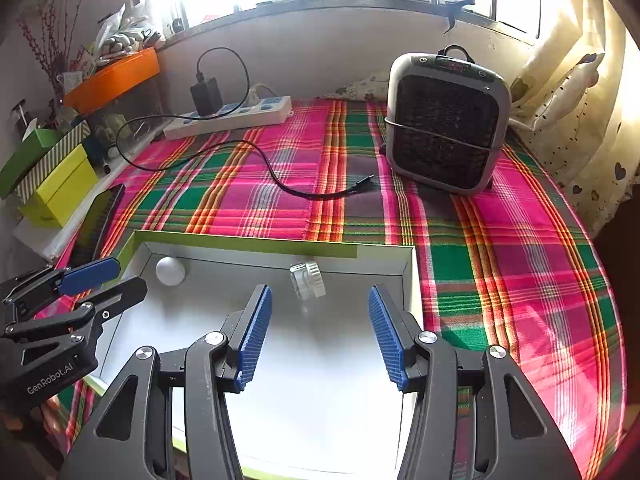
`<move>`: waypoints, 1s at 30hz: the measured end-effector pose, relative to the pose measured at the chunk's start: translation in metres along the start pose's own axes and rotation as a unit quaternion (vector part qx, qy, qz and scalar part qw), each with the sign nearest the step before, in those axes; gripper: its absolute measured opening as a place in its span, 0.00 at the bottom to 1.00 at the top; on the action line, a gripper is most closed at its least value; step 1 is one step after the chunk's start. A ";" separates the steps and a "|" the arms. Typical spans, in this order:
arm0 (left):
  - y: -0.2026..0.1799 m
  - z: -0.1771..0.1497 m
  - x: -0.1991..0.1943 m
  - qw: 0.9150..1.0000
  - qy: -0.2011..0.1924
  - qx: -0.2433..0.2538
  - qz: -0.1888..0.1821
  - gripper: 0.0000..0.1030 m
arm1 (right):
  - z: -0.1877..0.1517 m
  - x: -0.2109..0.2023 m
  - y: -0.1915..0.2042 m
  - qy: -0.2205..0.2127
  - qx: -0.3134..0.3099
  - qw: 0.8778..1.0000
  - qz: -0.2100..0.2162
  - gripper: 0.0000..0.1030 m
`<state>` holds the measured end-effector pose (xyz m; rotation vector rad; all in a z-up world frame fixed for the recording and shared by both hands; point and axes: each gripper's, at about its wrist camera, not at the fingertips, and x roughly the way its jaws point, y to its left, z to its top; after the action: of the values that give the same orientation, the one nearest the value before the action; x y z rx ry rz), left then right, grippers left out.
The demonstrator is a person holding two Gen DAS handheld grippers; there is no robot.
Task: Organize objects
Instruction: 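Open both tools to drop the ball and jar into the box, then withdraw both open tools from the box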
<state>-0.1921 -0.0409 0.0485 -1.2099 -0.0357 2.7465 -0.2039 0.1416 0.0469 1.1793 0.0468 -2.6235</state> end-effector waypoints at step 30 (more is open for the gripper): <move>0.009 -0.077 -0.074 0.999 -0.036 -0.032 -0.016 0.40 | -0.071 -0.078 -0.018 -0.043 0.024 0.999 -0.015 0.50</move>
<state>-0.0869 -0.0622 0.0503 -1.1155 -0.1501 2.7799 -0.1073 0.1867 0.0553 1.0863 -0.0152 -2.7125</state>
